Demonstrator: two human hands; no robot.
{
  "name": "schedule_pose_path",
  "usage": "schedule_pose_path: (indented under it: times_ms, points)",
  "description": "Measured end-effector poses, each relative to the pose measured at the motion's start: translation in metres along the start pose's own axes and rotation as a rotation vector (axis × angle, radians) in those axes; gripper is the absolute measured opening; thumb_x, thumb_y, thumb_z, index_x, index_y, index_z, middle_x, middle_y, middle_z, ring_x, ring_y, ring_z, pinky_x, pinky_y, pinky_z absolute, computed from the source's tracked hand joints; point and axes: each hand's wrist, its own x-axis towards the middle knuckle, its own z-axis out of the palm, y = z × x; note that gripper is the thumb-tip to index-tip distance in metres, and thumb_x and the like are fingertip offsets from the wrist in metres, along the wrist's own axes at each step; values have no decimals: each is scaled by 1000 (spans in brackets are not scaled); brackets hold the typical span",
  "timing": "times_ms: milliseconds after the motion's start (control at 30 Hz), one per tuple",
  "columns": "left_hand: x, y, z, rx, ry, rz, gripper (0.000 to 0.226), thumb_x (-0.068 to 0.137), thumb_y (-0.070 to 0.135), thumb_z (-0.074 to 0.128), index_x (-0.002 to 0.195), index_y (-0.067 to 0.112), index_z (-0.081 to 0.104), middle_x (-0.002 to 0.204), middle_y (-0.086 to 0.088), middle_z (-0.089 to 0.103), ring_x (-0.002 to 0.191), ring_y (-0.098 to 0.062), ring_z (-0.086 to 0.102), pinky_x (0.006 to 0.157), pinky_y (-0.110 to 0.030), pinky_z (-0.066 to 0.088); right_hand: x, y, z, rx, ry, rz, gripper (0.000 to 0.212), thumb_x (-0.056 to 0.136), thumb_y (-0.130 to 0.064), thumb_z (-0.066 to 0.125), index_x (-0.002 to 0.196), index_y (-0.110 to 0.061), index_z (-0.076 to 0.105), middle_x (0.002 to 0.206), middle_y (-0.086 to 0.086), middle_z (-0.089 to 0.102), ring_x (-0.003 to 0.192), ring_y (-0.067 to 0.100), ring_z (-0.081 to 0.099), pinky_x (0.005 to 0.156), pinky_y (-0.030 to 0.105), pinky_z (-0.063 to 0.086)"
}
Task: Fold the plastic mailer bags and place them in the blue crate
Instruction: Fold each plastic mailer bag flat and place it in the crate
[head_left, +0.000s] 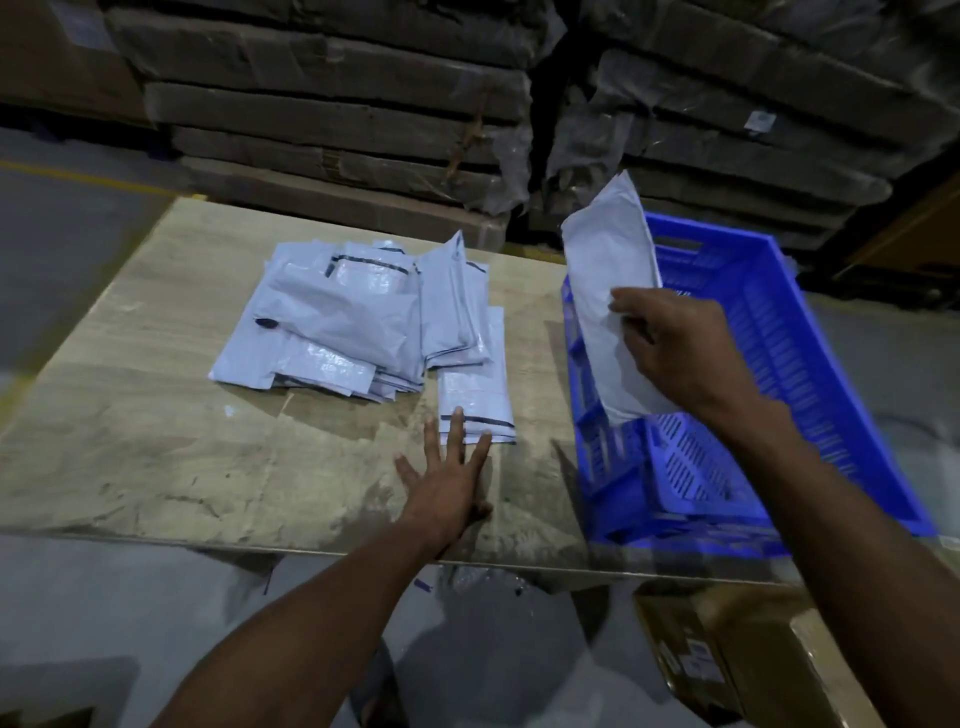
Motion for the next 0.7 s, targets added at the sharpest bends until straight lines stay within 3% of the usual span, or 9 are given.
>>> schedule_pose_path:
  times_ms: [133, 300, 400, 533, 700]
  points:
    - [13, 18, -9, -12, -49, -75, 113, 88, 48, 78, 160, 49, -9, 154, 4, -54, 146, -46, -37, 102, -90, 7, -4, 32, -31, -42, 31, 54, 29, 82, 7, 69, 110, -1, 73, 113, 17, 74, 95, 34, 73, 88, 47, 58]
    - [23, 24, -16, 27, -164, -137, 118, 82, 60, 78, 160, 48, -10, 159, 5, -46, 148, -47, -35, 102, -90, 7, -26, 87, -29, -165, -14, 189, 25, 85, 4, 67, 109, -1, 74, 106, 20, 74, 91, 39, 72, 84, 46, 56]
    - [25, 25, -21, 15, -203, -149, 119, 82, 59, 78, 159, 48, -12, 159, 7, -47, 150, -46, -32, 103, -90, 7, -45, 111, -3, -230, -191, 324, 29, 89, -1, 62, 115, -2, 72, 105, 25, 73, 90, 44, 68, 76, 47, 56]
    - [25, 28, -23, 10, -218, -163, 117, 86, 52, 78, 159, 49, -13, 159, 7, -47, 150, -45, -32, 104, -89, 6, -64, 128, 40, -256, -509, 461, 36, 91, -2, 58, 125, -5, 67, 111, 26, 68, 97, 42, 65, 74, 40, 50]
    - [27, 29, -22, 24, -236, -173, 117, 88, 52, 76, 158, 49, -17, 158, 6, -48, 149, -45, -33, 104, -89, 5, -72, 135, 74, -234, -693, 430, 43, 92, 2, 56, 133, -5, 60, 125, 23, 63, 112, 41, 61, 88, 46, 52]
